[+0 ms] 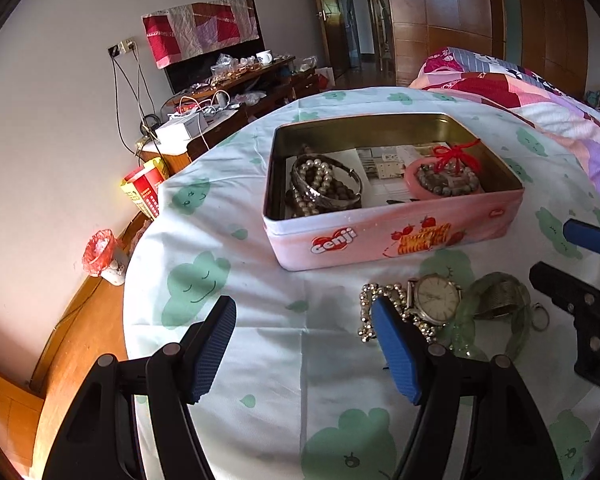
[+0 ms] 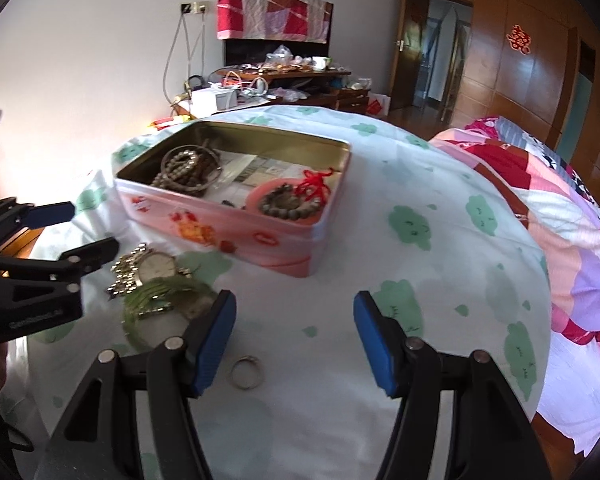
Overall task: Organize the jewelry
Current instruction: 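Grasp the silver watch with the left gripper while the right grasps the green jade bangle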
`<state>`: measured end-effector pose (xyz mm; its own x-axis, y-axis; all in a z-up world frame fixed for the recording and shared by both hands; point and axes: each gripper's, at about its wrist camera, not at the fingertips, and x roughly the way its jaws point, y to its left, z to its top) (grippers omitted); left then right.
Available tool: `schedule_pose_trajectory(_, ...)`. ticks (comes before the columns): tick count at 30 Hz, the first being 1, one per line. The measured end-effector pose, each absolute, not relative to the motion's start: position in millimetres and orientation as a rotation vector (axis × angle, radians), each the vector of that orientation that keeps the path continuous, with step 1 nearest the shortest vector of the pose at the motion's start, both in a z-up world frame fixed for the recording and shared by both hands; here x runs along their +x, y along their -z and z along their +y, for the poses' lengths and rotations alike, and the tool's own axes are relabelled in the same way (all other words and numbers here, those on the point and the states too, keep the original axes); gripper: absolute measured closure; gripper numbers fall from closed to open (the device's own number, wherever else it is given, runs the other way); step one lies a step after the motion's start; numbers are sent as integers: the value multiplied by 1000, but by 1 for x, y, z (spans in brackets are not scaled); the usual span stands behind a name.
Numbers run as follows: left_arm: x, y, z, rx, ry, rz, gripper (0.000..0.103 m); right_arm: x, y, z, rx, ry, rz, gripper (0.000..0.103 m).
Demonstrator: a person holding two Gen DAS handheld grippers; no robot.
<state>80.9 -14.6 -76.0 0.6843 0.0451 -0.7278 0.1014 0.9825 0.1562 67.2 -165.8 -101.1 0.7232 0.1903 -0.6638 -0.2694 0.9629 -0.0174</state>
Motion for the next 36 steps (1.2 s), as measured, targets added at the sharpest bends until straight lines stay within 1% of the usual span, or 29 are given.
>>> schedule_pose_trajectory(3,81,79,-12,185,27,826,32,65,103,-160,-131,-272,722,40)
schedule_pose_trajectory(4,80,79,-12,184,28,828,32,65,105,-159,-135,-276,726,43)
schedule_pose_trajectory(5,80,80,-12,182,28,829,32,65,107,-158,-139,-281,732,48)
schedule_pose_trajectory(7,80,81,-12,183,30,831,32,65,111,-155,-142,-296,752,56)
schedule_pose_trajectory(11,79,82,-14,184,38,834,32,65,113,-152,-149,-319,763,66)
schedule_pose_trajectory(14,79,83,-15,182,41,836,32,66,116,-149,-148,-336,781,67)
schedule_pose_trajectory(15,79,82,-15,180,42,837,32,67,118,-148,-151,-340,786,70)
schedule_pose_trajectory(17,80,82,-15,175,43,835,32,68,121,-147,-142,-356,799,90)
schedule_pose_trajectory(18,80,81,-14,171,44,836,32,68,121,-148,-130,-361,800,92)
schedule_pose_trajectory(20,80,79,-14,160,47,836,32,67,120,-152,-101,-368,797,94)
schedule_pose_trajectory(30,81,73,-40,191,119,818,32,63,103,-174,-62,-282,733,94)
schedule_pose_trajectory(36,89,79,-54,210,164,828,32,67,108,-184,-69,-245,742,95)
